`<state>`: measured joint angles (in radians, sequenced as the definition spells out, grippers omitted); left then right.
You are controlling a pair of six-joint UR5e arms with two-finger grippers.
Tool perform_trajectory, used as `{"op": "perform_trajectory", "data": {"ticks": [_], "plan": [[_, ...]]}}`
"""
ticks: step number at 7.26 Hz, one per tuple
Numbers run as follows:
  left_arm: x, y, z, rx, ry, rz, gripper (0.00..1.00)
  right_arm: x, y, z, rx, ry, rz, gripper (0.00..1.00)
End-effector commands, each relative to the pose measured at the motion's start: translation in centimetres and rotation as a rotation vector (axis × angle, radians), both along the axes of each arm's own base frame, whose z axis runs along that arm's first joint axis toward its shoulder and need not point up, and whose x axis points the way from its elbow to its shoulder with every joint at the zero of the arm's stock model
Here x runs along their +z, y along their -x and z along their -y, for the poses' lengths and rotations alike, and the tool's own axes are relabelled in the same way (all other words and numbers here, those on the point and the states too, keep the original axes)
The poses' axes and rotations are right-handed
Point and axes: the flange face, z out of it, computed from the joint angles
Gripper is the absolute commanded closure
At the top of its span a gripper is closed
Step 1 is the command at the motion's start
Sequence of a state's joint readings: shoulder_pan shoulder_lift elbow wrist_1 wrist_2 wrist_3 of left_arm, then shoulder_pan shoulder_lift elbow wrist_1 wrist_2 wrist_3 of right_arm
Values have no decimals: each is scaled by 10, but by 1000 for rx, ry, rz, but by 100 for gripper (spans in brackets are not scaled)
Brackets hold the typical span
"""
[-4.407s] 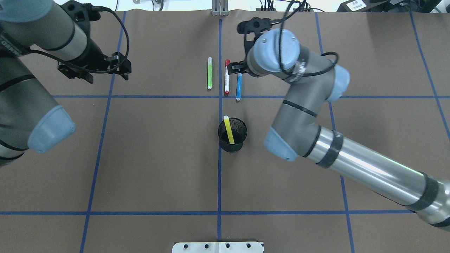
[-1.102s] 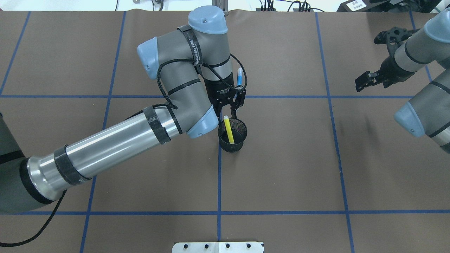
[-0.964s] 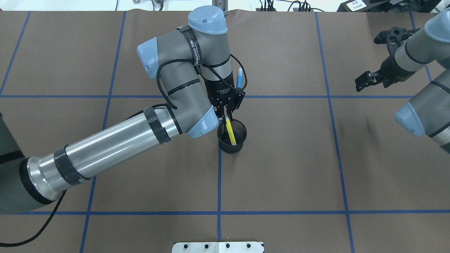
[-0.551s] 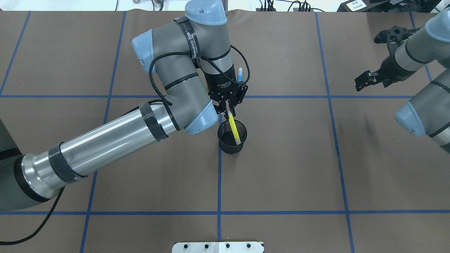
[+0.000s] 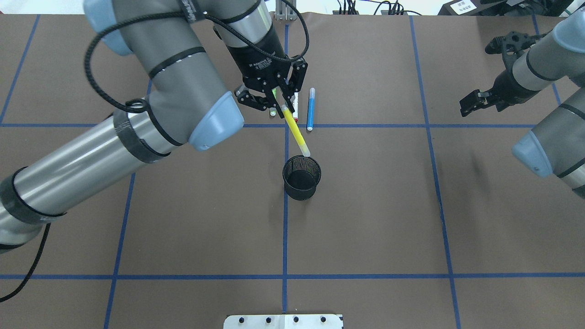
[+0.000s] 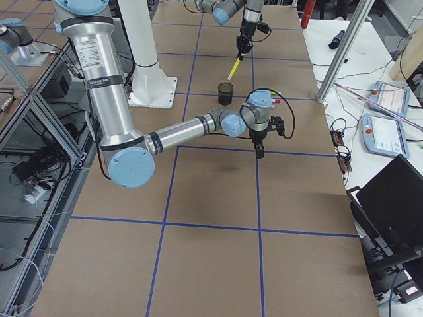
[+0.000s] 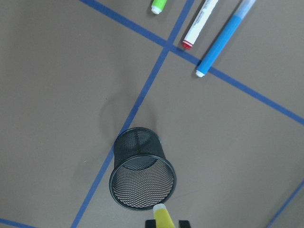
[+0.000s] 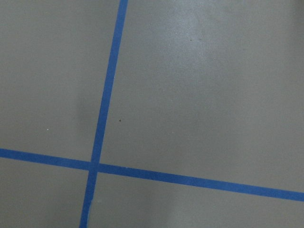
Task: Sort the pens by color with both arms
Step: 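Lift the yellow highlighter out of the cup with the left gripper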
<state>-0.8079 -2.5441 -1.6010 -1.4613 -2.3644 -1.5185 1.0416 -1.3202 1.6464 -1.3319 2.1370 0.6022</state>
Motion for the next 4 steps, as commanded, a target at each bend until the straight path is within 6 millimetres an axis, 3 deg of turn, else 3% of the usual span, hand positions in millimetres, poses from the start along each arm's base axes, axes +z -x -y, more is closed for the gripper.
{"op": "perform_trajectory", "data": {"ticks": [1, 2, 4], "plan": [[1, 59, -7, -194, -283, 38, 100, -3, 1, 0, 3, -10, 7, 1], [13, 68, -2, -288, -391, 95, 100, -4, 1, 1, 3, -11, 8, 1], [66, 65, 7, -434, -498, 134, 100, -11, 2, 1, 3, -23, 15, 1]]}}
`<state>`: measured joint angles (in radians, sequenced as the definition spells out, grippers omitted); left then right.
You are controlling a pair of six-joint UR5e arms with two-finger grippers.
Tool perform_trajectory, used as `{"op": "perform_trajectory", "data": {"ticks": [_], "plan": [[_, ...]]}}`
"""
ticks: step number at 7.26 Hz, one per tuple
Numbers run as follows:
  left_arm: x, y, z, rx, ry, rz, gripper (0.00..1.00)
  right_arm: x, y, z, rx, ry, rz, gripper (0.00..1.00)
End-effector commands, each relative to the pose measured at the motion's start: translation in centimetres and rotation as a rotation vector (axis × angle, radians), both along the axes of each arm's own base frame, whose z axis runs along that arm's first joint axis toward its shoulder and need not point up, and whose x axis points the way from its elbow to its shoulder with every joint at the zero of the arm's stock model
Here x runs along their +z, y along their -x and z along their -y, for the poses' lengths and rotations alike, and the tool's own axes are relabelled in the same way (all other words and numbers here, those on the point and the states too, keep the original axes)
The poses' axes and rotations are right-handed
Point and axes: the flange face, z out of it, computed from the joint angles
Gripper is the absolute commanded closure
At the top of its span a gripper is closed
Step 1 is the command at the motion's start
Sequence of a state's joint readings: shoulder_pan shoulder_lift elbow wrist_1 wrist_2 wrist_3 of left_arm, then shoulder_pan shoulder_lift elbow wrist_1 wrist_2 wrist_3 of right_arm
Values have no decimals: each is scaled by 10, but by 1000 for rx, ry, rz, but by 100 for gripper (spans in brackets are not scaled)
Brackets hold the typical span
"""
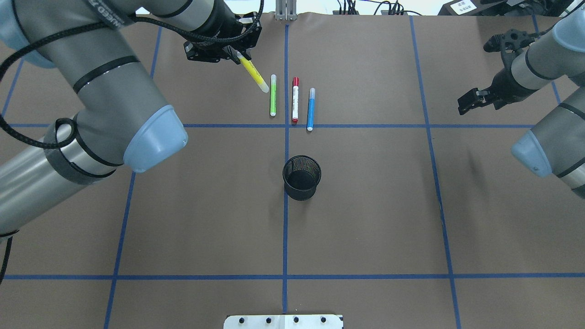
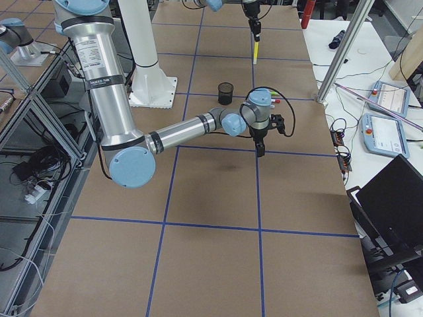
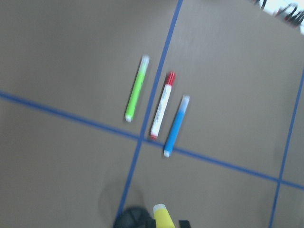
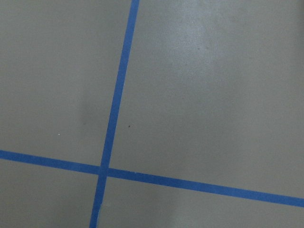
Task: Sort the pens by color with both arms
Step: 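Lay the yellow highlighter beside the green highlighter and open the left gripper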
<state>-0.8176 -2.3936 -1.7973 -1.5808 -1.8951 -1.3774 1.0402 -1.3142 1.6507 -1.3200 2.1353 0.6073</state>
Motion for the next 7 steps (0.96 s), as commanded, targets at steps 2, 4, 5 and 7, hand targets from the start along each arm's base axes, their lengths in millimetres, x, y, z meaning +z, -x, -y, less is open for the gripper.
{"op": "perform_trajectory", "data": {"ticks": [2, 4, 5, 7], "plan": [[50, -73, -23, -268, -209, 133, 100, -6, 0, 1, 1, -10, 4, 1], [89, -113, -10, -433, -310, 148, 100, -10, -1, -2, 3, -19, 9, 1], [116, -139, 0, -469, -325, 171, 100, -10, -1, -1, 3, -17, 8, 1], [147, -159, 11, -536, -354, 203, 100, -10, 0, 0, 4, -18, 7, 1]]}}
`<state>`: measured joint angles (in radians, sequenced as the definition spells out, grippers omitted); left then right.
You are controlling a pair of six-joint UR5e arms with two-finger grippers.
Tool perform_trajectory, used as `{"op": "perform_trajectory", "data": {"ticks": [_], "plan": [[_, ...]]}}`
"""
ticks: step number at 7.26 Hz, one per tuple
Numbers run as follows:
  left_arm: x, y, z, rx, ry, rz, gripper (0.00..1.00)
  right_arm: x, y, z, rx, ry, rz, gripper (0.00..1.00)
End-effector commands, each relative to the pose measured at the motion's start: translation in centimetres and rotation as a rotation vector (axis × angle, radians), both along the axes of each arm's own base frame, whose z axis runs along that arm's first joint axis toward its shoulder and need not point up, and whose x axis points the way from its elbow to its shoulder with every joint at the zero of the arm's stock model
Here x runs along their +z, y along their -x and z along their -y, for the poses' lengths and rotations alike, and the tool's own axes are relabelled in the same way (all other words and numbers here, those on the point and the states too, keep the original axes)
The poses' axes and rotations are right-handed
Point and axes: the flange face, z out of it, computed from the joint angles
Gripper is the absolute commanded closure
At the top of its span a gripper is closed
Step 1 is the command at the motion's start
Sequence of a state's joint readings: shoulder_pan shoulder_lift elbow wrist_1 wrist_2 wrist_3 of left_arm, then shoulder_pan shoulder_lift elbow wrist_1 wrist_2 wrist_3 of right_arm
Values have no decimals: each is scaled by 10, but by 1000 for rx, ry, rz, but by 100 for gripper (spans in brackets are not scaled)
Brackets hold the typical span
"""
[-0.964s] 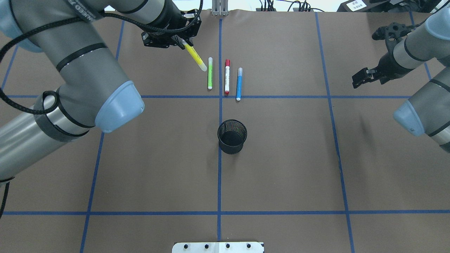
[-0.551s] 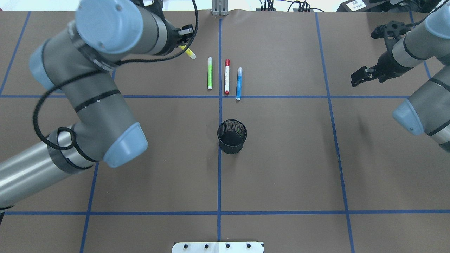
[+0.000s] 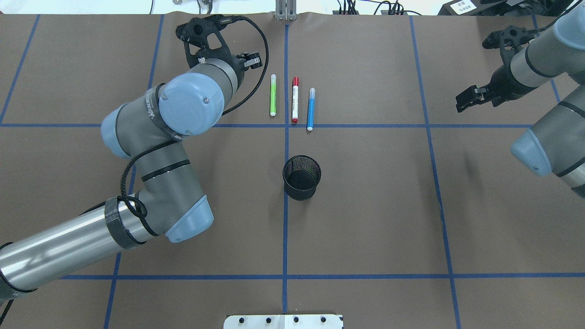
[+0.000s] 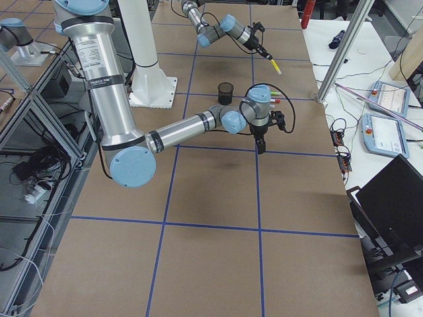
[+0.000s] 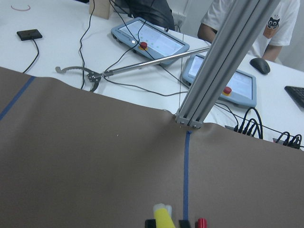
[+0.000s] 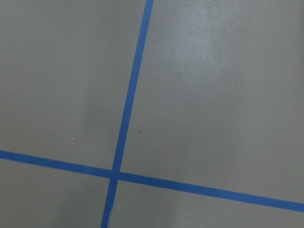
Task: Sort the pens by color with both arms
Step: 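Lay the yellow highlighter beside the green highlighter and open the left gripper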
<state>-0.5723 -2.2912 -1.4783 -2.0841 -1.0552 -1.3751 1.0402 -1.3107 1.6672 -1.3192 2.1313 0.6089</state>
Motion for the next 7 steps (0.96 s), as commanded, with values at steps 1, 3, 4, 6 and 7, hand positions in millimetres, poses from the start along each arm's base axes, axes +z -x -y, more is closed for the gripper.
{"op": "perform_trajectory", "data": {"ticks": [1, 3, 4, 6, 7], "plan": [[33, -25, 6, -35, -1, 37, 100, 0, 0, 0, 0, 0, -1, 1], [37, -48, 14, -64, -31, 22, 100, -2, 0, 0, -1, -2, 2, 1], [33, -48, 15, -65, -35, 15, 100, -3, 0, 0, 0, -5, 2, 1], [41, -53, 17, -64, -26, 31, 100, -5, 0, 0, 0, -8, 4, 1], [38, -61, 17, -58, -25, 33, 100, -5, 0, 0, 0, -8, 4, 1]]}}
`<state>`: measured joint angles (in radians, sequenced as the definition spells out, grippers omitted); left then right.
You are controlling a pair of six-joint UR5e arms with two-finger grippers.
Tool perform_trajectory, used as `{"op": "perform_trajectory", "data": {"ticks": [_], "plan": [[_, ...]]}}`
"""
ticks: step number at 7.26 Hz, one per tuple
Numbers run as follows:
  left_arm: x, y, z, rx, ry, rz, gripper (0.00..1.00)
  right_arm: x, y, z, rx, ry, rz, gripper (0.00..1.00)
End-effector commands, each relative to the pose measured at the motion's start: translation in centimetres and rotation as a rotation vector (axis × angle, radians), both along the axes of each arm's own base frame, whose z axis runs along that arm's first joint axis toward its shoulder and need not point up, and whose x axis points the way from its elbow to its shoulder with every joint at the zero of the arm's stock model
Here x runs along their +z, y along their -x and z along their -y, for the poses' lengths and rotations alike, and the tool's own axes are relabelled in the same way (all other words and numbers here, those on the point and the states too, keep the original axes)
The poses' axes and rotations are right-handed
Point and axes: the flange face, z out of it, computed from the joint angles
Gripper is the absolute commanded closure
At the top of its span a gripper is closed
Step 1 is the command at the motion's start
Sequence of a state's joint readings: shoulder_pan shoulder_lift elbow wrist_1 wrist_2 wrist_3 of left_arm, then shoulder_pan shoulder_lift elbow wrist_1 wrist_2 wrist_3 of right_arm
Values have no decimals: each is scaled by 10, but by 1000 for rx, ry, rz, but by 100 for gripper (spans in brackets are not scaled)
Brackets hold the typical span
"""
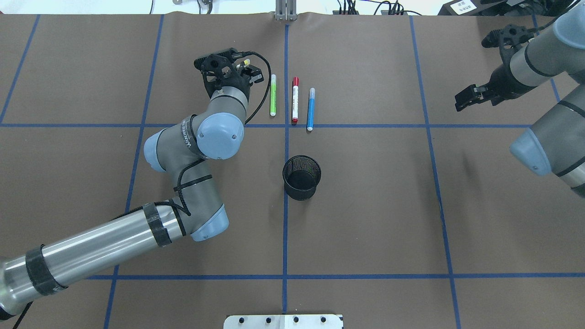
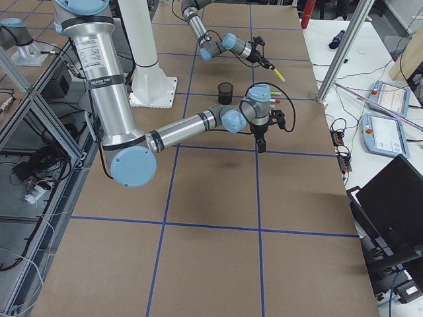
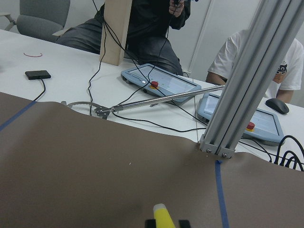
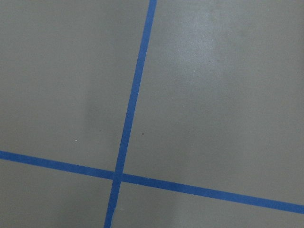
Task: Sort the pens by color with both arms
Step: 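Lay the yellow highlighter beside the green highlighter and open the left gripper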
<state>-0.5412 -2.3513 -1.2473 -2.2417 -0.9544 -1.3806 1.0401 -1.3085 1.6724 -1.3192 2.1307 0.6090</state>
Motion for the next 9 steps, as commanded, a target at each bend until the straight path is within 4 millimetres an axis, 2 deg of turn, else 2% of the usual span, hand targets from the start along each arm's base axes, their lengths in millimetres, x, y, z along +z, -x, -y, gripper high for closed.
{"op": "perform_trajectory", "data": {"ticks": [1, 2, 3, 4, 6, 8, 9], "plan": [[2, -16, -9, 21, 4, 7, 100, 0, 0, 0, 0, 0, 0, 1], [4, -19, -13, 27, 6, 10, 100, 1, -1, 0, 2, 2, -1, 1], [5, -21, -15, 32, 6, 11, 75, 1, 0, 0, 0, 2, -1, 1], [5, -22, -17, 36, 6, 10, 61, 2, 0, 0, 0, 3, -2, 1], [5, -22, -18, 42, 4, 15, 1, 2, 0, 0, 0, 3, -2, 1], [-16, -16, -22, 53, -13, -16, 0, 1, -1, 0, 1, 2, 0, 1], [-40, -3, -24, 154, -24, -6, 0, -3, 1, 1, 0, -4, 2, 1]]}}
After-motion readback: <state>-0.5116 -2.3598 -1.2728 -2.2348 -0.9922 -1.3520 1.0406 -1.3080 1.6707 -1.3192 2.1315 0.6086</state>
